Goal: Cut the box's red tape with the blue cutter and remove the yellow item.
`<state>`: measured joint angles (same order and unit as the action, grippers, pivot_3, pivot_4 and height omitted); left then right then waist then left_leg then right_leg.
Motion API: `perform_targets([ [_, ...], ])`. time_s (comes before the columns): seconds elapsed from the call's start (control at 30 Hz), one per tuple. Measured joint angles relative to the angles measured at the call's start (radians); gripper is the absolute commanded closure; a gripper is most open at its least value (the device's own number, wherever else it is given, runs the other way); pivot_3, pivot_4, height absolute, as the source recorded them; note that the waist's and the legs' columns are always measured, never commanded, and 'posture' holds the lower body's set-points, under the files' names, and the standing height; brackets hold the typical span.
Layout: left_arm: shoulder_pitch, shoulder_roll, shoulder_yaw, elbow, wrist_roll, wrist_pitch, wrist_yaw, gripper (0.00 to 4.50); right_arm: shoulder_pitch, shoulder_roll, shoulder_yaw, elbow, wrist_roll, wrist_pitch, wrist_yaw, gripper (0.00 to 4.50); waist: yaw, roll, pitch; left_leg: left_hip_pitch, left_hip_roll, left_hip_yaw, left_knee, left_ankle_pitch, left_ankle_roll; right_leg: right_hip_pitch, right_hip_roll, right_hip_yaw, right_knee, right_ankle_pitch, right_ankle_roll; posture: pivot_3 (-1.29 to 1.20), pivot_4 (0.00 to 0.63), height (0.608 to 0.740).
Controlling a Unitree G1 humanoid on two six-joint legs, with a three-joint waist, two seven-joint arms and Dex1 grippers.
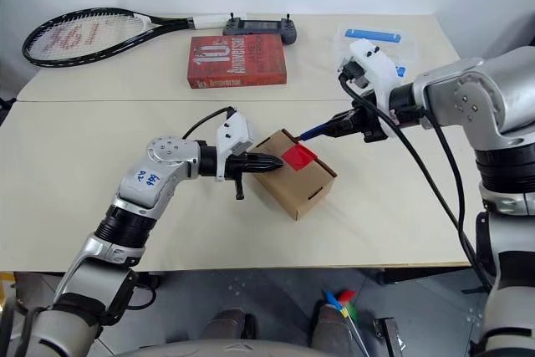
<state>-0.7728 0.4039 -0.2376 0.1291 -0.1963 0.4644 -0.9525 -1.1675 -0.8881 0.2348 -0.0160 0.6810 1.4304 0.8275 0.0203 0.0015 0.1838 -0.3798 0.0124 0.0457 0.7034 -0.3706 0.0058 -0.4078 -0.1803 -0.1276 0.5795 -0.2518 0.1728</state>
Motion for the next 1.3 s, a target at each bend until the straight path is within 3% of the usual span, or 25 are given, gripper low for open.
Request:
perform_targets([
  [1.3,0.022,-0.024,-0.024,-0.054,0.021,0.048,0.043,4.50,-0.020,-0.021,0.031,-0.030,-0.022,0.165,0.006,4.36,0.005,0.000,0.000,0.002,0.000,0.001,0.006,0.000,0.000,0.000,-0.001,0.002,0.006,0.000,0.000,0.00,0.150,0.740],
])
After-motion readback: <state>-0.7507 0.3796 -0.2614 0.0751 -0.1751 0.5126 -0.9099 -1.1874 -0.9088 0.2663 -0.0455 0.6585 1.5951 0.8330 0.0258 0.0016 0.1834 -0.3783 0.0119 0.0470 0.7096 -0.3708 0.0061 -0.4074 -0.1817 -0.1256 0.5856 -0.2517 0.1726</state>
